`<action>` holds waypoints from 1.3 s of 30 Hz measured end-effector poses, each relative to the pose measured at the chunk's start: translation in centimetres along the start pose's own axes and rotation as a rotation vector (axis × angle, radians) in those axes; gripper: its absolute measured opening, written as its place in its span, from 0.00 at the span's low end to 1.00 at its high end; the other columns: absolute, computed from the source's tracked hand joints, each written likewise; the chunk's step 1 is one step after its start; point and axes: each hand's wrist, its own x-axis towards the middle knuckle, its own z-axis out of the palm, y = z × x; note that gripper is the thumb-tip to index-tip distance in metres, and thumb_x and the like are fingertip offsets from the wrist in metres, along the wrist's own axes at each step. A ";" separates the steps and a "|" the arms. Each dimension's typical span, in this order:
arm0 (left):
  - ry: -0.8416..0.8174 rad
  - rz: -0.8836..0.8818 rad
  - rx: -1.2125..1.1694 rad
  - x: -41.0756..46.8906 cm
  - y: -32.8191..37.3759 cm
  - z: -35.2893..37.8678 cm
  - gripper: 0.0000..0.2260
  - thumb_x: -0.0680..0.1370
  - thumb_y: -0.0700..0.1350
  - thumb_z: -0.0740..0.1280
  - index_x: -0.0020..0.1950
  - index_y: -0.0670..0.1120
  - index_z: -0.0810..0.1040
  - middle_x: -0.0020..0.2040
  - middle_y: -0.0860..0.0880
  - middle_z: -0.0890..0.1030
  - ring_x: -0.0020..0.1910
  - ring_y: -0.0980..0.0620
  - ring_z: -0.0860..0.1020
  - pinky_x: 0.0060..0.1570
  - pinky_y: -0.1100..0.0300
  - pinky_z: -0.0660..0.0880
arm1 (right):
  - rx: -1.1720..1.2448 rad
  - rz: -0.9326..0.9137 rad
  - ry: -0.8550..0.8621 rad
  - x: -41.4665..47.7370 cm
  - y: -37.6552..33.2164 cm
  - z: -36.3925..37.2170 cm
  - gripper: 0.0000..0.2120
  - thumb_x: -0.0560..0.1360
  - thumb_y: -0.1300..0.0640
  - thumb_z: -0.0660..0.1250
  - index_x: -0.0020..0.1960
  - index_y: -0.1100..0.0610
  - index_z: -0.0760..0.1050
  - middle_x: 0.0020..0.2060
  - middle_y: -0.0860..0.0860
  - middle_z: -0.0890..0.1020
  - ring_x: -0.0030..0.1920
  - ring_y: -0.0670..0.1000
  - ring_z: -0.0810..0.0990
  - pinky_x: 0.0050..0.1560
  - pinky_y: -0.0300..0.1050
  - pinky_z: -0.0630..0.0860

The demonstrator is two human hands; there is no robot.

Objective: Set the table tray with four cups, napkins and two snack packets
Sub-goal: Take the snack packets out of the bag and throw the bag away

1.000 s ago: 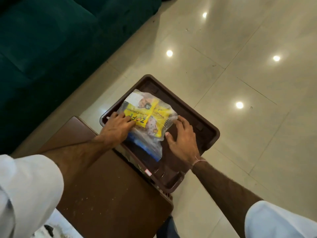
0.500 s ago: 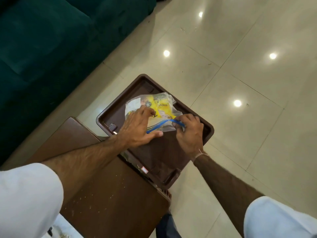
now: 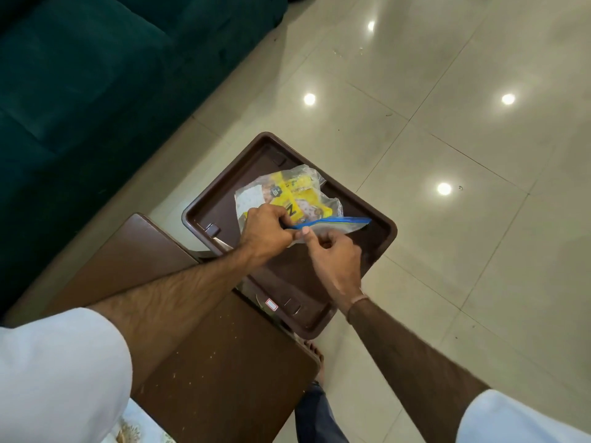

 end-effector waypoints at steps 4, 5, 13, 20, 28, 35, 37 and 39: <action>-0.060 -0.018 -0.103 -1.8 0.2 0.7 0.05 0.68 0.42 0.77 0.34 0.48 0.83 0.33 0.54 0.83 0.37 0.59 0.79 0.36 0.62 0.76 | 0.479 0.349 -0.123 0.6 0.0 1.1 0.13 0.77 0.50 0.71 0.53 0.59 0.81 0.44 0.57 0.87 0.41 0.54 0.87 0.45 0.51 0.84; -0.085 -0.024 -0.117 -2.1 0.1 0.7 0.03 0.70 0.43 0.77 0.37 0.48 0.86 0.35 0.54 0.84 0.38 0.59 0.81 0.37 0.63 0.76 | 0.530 0.354 -0.121 0.7 0.2 1.1 0.11 0.78 0.54 0.71 0.54 0.61 0.81 0.46 0.59 0.87 0.45 0.56 0.87 0.47 0.51 0.84; -0.060 -0.443 -0.522 -2.8 0.1 1.2 0.05 0.68 0.38 0.77 0.34 0.45 0.86 0.37 0.48 0.86 0.47 0.48 0.84 0.51 0.51 0.82 | 0.577 0.269 -0.129 0.0 0.9 0.6 0.09 0.76 0.63 0.72 0.52 0.68 0.81 0.46 0.63 0.86 0.47 0.60 0.86 0.50 0.54 0.84; 0.193 -0.519 -0.473 -3.8 0.9 1.9 0.11 0.71 0.43 0.75 0.29 0.48 0.79 0.33 0.53 0.82 0.38 0.53 0.79 0.38 0.59 0.77 | 0.420 0.167 -0.039 -0.6 0.5 1.3 0.03 0.76 0.63 0.72 0.48 0.63 0.81 0.42 0.60 0.87 0.41 0.54 0.88 0.42 0.47 0.85; 0.349 -0.555 -0.452 -4.2 1.9 2.2 0.08 0.72 0.42 0.71 0.33 0.48 0.79 0.36 0.53 0.83 0.41 0.51 0.82 0.42 0.55 0.81 | 0.160 0.126 0.170 -1.0 -0.5 2.9 0.07 0.74 0.59 0.73 0.51 0.59 0.84 0.43 0.53 0.86 0.44 0.51 0.85 0.49 0.46 0.83; 0.438 -0.309 -0.282 -2.4 1.3 -0.3 0.04 0.80 0.41 0.65 0.45 0.45 0.75 0.42 0.51 0.79 0.44 0.48 0.79 0.42 0.51 0.78 | 0.111 0.280 0.211 -2.5 3.2 1.8 0.05 0.73 0.55 0.71 0.40 0.55 0.78 0.34 0.56 0.85 0.40 0.60 0.84 0.47 0.58 0.82; 0.391 -0.119 -0.197 -2.9 1.1 -1.0 0.05 0.81 0.43 0.67 0.46 0.43 0.75 0.43 0.48 0.80 0.43 0.49 0.79 0.38 0.57 0.75 | 0.122 0.295 0.228 -2.6 4.0 1.4 0.06 0.72 0.54 0.71 0.39 0.54 0.77 0.33 0.56 0.84 0.37 0.60 0.84 0.44 0.59 0.82; 0.388 0.051 -0.160 -3.5 1.0 -1.6 0.07 0.80 0.43 0.68 0.46 0.41 0.76 0.42 0.46 0.80 0.41 0.48 0.78 0.36 0.61 0.73 | 0.147 0.343 0.270 -2.4 4.7 1.3 0.06 0.71 0.55 0.70 0.37 0.53 0.75 0.32 0.57 0.84 0.37 0.62 0.84 0.45 0.60 0.82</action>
